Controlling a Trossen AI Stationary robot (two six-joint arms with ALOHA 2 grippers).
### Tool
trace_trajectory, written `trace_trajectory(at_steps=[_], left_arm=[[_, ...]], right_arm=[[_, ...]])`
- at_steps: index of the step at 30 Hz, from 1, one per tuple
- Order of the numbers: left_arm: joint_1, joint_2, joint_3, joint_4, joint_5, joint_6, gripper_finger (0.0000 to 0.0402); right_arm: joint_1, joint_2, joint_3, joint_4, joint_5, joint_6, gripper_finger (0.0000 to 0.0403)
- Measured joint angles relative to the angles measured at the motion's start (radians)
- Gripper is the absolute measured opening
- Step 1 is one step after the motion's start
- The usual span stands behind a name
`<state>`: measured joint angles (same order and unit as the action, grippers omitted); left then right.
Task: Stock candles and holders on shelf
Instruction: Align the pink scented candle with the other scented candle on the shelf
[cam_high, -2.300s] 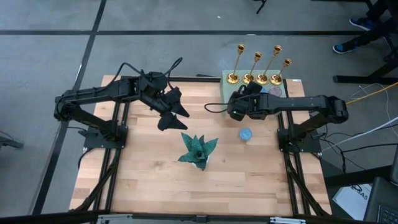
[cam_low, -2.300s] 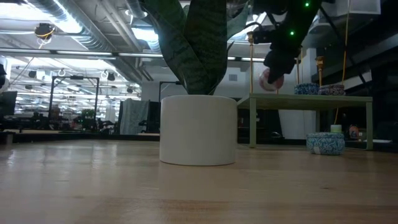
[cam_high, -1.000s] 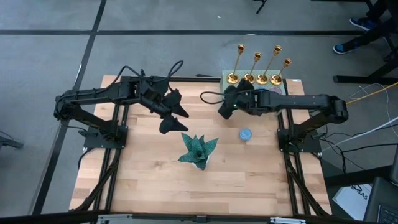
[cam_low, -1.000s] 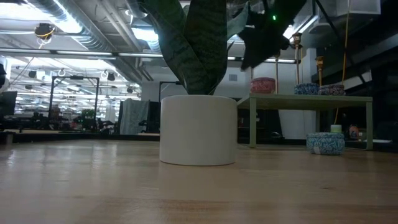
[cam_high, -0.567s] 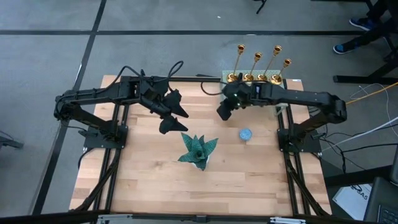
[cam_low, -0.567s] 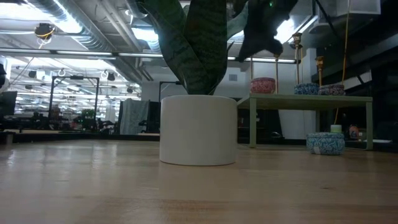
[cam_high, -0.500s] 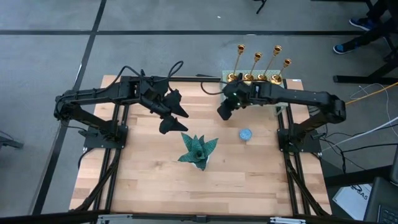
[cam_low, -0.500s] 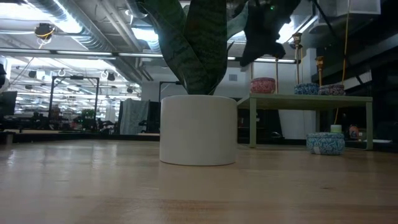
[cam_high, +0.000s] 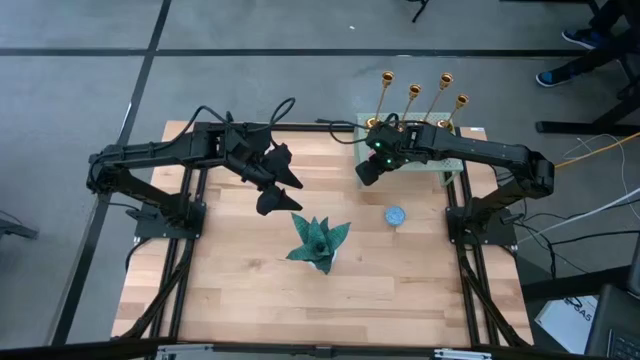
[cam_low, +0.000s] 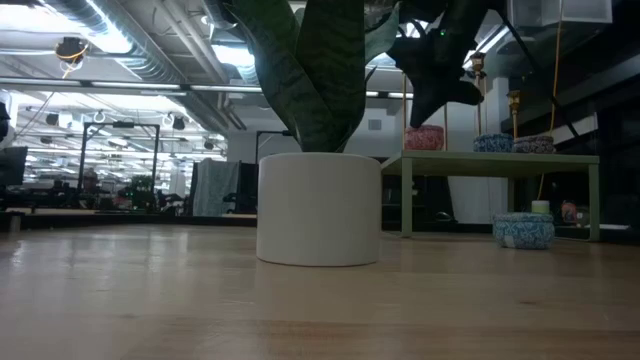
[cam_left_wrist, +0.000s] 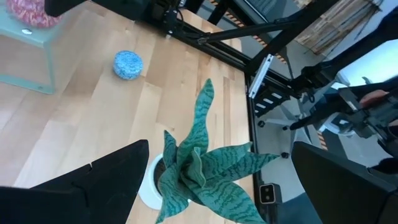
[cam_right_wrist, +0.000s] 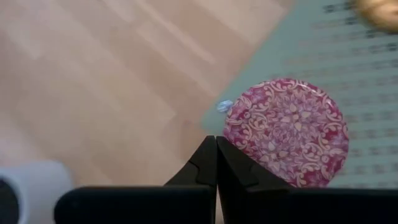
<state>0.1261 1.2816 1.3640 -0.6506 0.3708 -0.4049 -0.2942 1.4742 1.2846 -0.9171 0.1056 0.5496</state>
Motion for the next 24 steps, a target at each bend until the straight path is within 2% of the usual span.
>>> trace_trajectory(at_steps=[8,24], left_arm=[[0.000,0.000,0.000,-0.005,-0.022,0.000,0.0393],[0.000,0.000,0.000,-0.006,-0.022,0.000,0.0393]], right_arm=[[-0.035,0.000,0.000,-0.063,0.113,0.034,0.0001],[-0.082,-0.002,0.001,-0.171,0.137,0.026,0.0001]])
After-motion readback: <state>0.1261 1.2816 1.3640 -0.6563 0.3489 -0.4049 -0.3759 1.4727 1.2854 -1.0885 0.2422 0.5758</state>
